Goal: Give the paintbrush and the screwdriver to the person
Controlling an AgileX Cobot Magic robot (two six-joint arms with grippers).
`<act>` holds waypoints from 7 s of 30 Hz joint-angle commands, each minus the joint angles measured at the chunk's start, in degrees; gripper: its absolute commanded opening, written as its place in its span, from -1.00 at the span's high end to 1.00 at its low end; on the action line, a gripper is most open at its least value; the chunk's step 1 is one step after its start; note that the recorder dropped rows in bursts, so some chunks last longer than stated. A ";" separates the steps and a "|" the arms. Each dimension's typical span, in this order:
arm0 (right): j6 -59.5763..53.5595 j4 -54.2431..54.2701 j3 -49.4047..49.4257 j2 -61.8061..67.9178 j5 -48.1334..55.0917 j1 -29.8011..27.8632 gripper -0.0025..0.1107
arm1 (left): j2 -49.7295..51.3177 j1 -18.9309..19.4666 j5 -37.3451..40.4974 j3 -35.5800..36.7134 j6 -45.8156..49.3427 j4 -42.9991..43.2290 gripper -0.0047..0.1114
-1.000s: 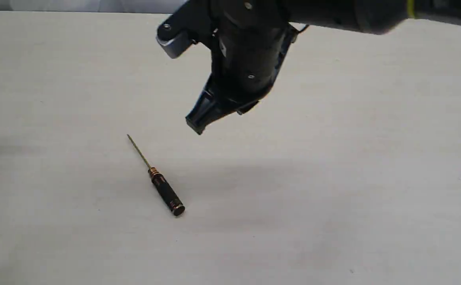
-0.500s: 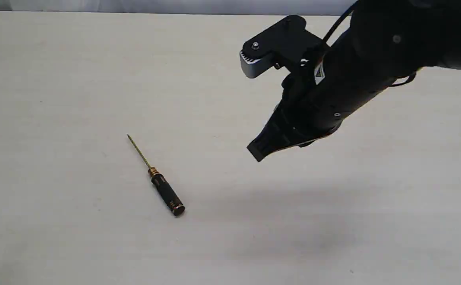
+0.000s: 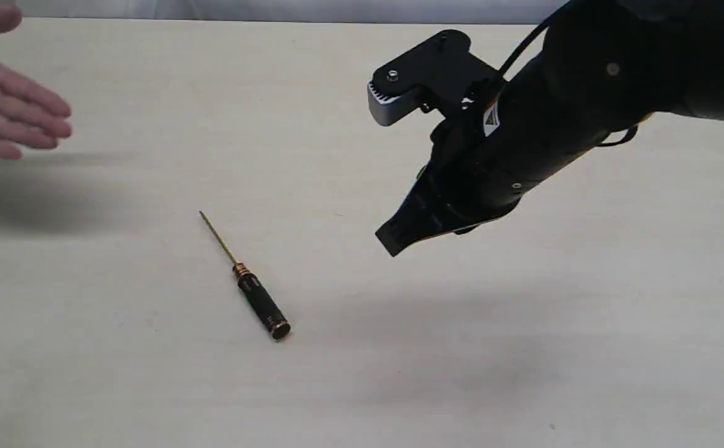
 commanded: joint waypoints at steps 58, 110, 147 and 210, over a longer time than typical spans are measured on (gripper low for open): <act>12.75 -3.61 -39.47 35.73 16.73 17.53 0.16 | -0.14 -0.48 -0.63 0.12 -0.12 -0.07 0.92; 12.04 -3.61 -39.96 36.70 22.41 17.79 0.88 | -0.14 -0.48 -0.62 0.12 -0.12 -0.13 0.92; 8.69 -1.47 -60.92 31.00 20.84 16.57 0.88 | -0.14 -0.48 -0.59 0.12 -0.12 -0.27 0.92; 8.31 -8.33 -21.74 2.09 16.73 -1.44 0.88 | -0.14 -0.48 -0.62 0.12 -0.12 -0.27 0.92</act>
